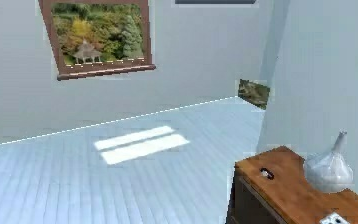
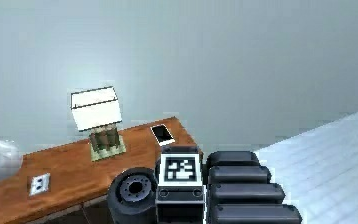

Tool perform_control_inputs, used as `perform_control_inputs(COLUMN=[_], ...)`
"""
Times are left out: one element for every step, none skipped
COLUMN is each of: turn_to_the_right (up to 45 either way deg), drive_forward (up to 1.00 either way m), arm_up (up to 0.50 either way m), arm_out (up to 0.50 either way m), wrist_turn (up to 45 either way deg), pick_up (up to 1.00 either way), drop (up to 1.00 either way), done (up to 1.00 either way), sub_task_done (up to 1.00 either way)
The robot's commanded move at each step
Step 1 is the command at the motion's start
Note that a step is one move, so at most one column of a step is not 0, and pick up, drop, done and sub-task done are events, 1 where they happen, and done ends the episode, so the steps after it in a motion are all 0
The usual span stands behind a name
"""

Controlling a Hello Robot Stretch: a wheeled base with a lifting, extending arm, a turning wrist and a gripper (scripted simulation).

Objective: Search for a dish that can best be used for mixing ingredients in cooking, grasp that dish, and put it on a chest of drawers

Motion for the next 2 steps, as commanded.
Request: perform_control_inputs(turn_to_the_right=[39.0,45.0], drive_forward=[0.0,0.0], arm_up=[0.0,0.0], arm_out=[0.0,0.0], wrist_turn=[0.0,0.0], pick_up=[0.0,0.0], drop=[0.0,0.0], done=[0.0,0.0], sub_task_done=[0.0,0.0])
